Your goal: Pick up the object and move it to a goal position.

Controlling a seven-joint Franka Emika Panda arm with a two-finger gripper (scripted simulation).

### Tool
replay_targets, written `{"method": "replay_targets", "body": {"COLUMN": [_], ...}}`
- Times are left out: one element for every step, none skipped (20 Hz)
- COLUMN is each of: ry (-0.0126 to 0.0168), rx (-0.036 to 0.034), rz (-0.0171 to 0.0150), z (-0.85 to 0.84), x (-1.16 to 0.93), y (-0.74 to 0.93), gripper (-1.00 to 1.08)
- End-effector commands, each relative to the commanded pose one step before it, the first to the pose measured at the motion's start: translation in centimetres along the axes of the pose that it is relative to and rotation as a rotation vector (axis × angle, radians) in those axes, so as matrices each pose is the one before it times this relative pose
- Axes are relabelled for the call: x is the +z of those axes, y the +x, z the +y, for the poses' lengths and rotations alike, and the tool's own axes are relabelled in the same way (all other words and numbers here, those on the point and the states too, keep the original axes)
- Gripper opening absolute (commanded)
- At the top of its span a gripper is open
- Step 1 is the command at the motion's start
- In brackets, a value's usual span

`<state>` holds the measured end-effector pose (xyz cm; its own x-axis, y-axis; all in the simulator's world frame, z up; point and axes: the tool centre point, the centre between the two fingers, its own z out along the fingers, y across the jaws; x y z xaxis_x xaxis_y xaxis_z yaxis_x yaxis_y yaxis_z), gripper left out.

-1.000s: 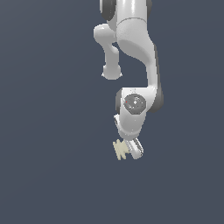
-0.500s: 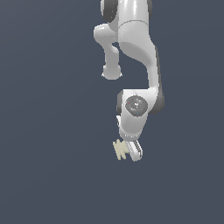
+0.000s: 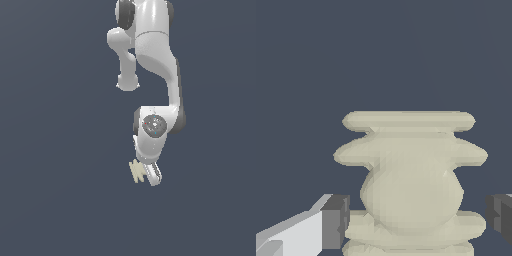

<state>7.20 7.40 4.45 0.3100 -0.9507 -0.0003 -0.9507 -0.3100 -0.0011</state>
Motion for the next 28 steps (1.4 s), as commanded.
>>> {"method": "replay_targets", "body": {"ry": [-0.00130, 0.00003, 0.00004, 0.00000, 0.00000, 0.00000, 0.00000, 0.00000, 0.00000, 0.00000, 0.00000, 0.00000, 0.00000, 0.00000, 0.00000, 0.00000, 0.00000, 0.00000, 0.00000, -0.00009, 0.00000, 0.00000, 0.00000, 0.00000, 0.00000, 0.00007, 0.00000, 0.00000], "rx": [0.00137, 0.00049, 0.00049, 0.00000, 0.00000, 0.00000, 0.00000, 0.00000, 0.00000, 0.00000, 0.00000, 0.00000, 0.00000, 0.00000, 0.00000, 0.00000, 0.00000, 0.00000, 0.00000, -0.00018, 0.00000, 0.00000, 0.00000, 0.00000, 0.00000, 0.00015, 0.00000, 0.00000], "rz": [-0.00023, 0.00000, 0.00001, 0.00000, 0.00000, 0.00000, 0.00000, 0.00000, 0.00000, 0.00000, 0.00000, 0.00000, 0.00000, 0.00000, 0.00000, 0.00000, 0.00000, 0.00000, 0.00000, 0.00045, 0.00000, 0.00000, 0.00000, 0.00000, 0.00000, -0.00046, 0.00000, 0.00000], "z": [0.098, 0.013, 0.007, -0.008, -0.017, -0.026, -0.036, -0.039, -0.016, 0.000, 0.000, 0.000, 0.000, 0.000, 0.000, 0.000, 0.000, 0.000, 0.000, 0.005, 0.013, 0.038, 0.063, 0.089, 0.115, 0.143, 0.168, 0.196], "x": [1.413, 0.461, 0.379, 0.300, 0.219, 0.138, 0.057, -0.013, -0.019, 0.000, 0.000, 0.000, 0.000, 0.000, 0.000, 0.000, 0.000, 0.000, 0.000, -0.005, -0.022, -0.067, -0.111, -0.157, -0.203, -0.248, -0.299, -0.348], "y": [-0.013, 0.001, 0.008, -0.016, -0.007, 0.002, 0.011, 0.017, 0.008, 0.000, 0.000, 0.000, 0.000, 0.000, 0.000, 0.000, 0.000, 0.000, 0.000, -0.014, 0.024, 0.071, 0.119, 0.167, 0.216, 0.277, 0.318, 0.371], "gripper": [1.00, 1.00, 1.00, 1.00, 1.00, 1.00, 1.00, 1.00, 1.00, -1.00, -1.00, -1.00, -1.00, -1.00, -1.00, -1.00, -1.00, -1.00, -1.00, -1.00, -1.00, -1.00, -1.00, -1.00, -1.00, -1.00, -1.00, -1.00]}}
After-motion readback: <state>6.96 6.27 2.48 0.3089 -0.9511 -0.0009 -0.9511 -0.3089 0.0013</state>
